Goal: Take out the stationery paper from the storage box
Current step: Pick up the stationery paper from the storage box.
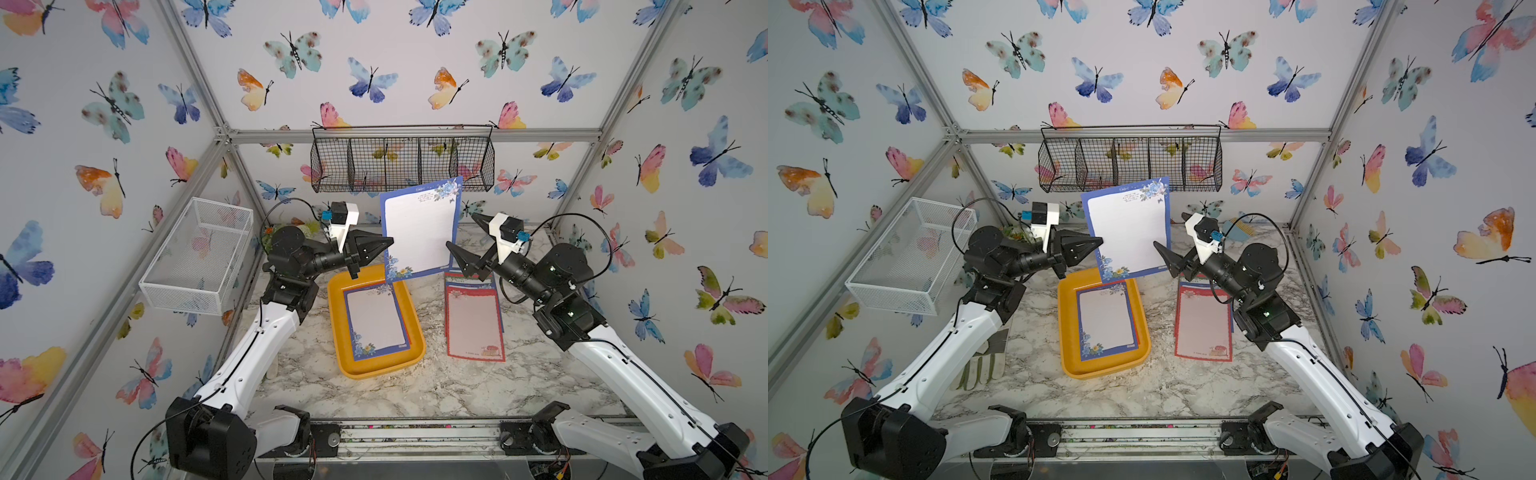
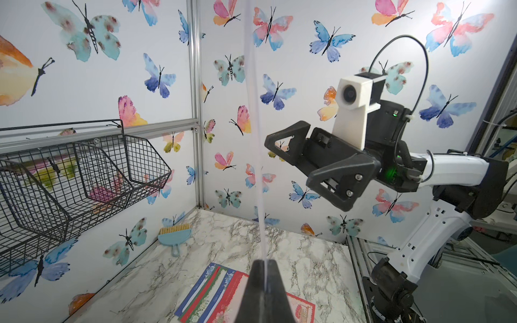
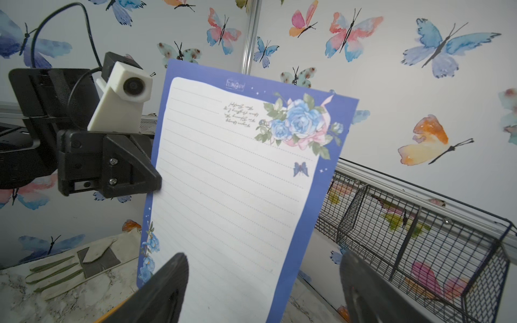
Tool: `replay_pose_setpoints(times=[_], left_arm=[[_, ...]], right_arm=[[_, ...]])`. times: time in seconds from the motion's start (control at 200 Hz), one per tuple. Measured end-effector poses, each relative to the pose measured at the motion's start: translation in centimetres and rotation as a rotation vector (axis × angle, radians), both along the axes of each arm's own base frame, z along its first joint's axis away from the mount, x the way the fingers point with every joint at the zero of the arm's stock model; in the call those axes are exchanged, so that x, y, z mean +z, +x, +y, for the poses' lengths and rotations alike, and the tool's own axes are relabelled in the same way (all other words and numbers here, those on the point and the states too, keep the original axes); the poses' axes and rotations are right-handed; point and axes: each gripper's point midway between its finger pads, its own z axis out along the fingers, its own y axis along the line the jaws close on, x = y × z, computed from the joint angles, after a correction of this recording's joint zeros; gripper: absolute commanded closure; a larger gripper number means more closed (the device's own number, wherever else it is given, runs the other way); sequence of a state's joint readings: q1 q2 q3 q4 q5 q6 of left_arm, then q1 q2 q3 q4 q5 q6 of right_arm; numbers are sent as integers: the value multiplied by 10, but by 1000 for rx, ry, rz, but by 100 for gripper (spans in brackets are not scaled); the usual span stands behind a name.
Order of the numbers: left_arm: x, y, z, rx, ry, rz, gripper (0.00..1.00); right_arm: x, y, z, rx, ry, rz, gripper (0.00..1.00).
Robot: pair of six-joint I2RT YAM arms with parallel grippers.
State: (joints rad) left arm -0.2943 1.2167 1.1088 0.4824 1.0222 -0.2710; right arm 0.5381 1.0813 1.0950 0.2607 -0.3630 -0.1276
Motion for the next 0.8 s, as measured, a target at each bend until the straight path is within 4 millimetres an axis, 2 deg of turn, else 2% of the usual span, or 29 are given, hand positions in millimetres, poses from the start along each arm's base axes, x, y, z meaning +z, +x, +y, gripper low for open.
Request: replay_pose_setpoints(times=[0.145,0.3,0.706,0.801], left_arm=[[2,-5,0,-14,3,-11,100],[2,-6,0,-22,4,-10,100],[10,-9,1,-36,-36,-3,100],[10,-9,1,-37,-37,-2,100]], right_arm=[[-1,9,3,72,-11,24,18],[-12,16,12,179,-17,88,28],[-40,5,43,493,-3,221,61],[-43,1,46,542,-3,235,63]])
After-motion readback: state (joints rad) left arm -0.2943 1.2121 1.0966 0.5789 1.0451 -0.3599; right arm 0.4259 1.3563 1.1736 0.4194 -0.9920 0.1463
